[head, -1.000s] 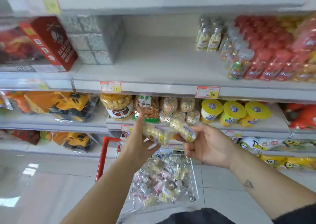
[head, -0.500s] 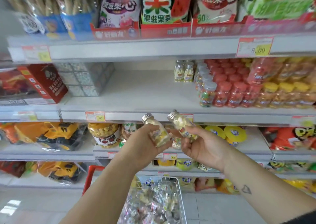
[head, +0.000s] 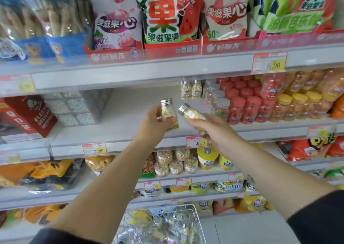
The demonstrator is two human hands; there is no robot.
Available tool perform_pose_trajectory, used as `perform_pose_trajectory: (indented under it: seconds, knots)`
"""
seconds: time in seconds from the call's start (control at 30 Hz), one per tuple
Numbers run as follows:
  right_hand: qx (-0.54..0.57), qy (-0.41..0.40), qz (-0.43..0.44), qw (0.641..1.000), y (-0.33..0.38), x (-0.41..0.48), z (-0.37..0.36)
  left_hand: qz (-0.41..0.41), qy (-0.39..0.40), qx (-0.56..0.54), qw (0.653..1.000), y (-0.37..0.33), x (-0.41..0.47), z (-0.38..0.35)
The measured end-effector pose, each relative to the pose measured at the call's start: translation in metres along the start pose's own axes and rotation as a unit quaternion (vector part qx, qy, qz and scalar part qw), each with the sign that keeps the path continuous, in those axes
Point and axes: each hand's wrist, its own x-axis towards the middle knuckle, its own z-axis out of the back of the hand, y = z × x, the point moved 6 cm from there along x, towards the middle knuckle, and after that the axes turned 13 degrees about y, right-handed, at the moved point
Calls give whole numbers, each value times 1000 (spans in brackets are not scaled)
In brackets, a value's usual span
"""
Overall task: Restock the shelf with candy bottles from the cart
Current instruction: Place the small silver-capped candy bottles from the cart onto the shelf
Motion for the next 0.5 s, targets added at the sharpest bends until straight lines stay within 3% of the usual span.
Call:
perform_pose_trajectory:
  seconds: [0.13,0.3,0.5]
  knots:
    - [-161,-36,46,985,23,26,-1,5,-15,69,997,4,31,12]
    - [-301,-69,33,951,20,71,7,9,-19,118,993,21,59,19]
    - [-351,-63,-24,934,-9,103,22,20,-24,136,990,41,81,13]
